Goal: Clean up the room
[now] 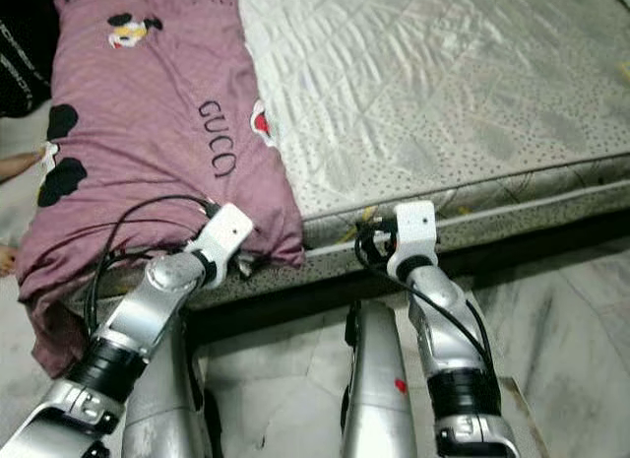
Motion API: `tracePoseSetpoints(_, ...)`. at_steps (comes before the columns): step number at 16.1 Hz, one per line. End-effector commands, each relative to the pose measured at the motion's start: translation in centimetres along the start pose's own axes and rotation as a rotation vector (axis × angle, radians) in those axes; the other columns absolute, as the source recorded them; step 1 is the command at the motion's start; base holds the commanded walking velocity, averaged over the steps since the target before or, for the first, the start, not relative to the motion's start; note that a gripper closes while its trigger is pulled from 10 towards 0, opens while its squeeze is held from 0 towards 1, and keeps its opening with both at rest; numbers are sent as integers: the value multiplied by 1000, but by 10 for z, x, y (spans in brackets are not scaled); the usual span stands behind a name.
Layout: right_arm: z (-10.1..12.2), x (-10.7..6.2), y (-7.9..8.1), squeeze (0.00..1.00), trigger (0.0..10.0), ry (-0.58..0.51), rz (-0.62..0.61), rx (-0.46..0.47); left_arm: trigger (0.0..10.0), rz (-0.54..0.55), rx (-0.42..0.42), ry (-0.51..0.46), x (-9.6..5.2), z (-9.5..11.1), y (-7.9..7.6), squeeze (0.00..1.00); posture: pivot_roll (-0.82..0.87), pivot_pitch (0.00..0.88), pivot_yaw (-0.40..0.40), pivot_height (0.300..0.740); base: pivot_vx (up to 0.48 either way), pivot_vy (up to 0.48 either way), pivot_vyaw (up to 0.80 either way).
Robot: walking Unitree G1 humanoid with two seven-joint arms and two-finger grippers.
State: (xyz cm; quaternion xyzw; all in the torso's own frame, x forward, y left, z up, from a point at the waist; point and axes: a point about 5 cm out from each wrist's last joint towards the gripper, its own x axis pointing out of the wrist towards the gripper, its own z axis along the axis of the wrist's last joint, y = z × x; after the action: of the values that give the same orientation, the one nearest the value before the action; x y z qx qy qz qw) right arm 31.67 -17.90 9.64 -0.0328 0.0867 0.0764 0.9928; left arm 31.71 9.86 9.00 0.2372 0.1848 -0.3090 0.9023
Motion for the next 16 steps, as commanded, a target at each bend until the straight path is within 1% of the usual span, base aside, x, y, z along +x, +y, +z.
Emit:
tracePoseSetpoints(1, -1, 1, -4, 0, 10000, 6, -16, -4, 10000, -107, 2, 89, 3, -21, -20, 0, -27, 115, -9, 495, 0, 0, 0)
tracePoseSetpoints(2, -1, 1, -4, 0, 10000, 4, -19, -3, 10000, -81, -6, 70, 3, -19, -18, 0, -26, 114, -8, 495, 0, 0, 0)
tracePoseSetpoints(4, 0, 3, -2, 0, 10000, 1, -17, -1, 10000, 21, 8, -16, 5, -3, -3, 0, -17, 103, -11, 495, 0, 0, 0)
tracePoseSetpoints(5, 0, 4, -1, 0, 10000, -1, -14, 1, 10000, 48, 14, -49, 4, 3, 1, 0, -14, 100, -12, 495, 0, 0, 0)
tracePoseSetpoints(6, 1, 5, 2, 0, 10000, -8, -8, 3, 10000, 93, 34, -107, 2, 13, 7, 0, -11, 97, -12, 495, 0, 0, 0)
tracePoseSetpoints(9, 3, 7, 3, 0, 10000, -23, -8, 4, 10000, 204, 59, -216, -7, 34, 19, 0, -4, 90, -11, 495, 0, 0, 0)
tracePoseSetpoints(10, 3, 7, 4, 0, 10000, -30, -11, 6, 10000, 236, 62, -270, -11, 42, 22, 0, -1, 91, -8, 495, 0, 0, 0)
tracePoseSetpoints(11, 3, 8, 4, 0, 10000, -31, -12, 6, 10000, 247, 63, -308, -14, 47, 22, 0, 1, 91, -7, 495, 0, 0, 0)
tracePoseSetpoints(13, 3, 8, 5, 0, 10000, -34, -13, 8, 10000, 243, 70, -339, -16, 52, 18, 0, 2, 91, -3, 495, 0, 0, 0)
tracePoseSetpoints(14, 3, 7, 6, 0, 10000, -40, -18, 13, 10000, 256, 69, -387, -20, 57, 16, 0, 3, 91, -2, 495, 0, 0, 0)
tracePoseSetpoints(15, 6, 8, 8, 0, 10000, -60, -20, 29, 10000, 341, 48, -445, -29, 60, 20, 0, 9, 88, 2, 495, 0, 0, 0)
tracePoseSetpoints(16, 11, 9, 12, 0, 10000, -87, -13, 54, 10000, 453, 12, -487, -40, 58, 26, 0, 13, 86, 3, 495, 0, 0, 0)
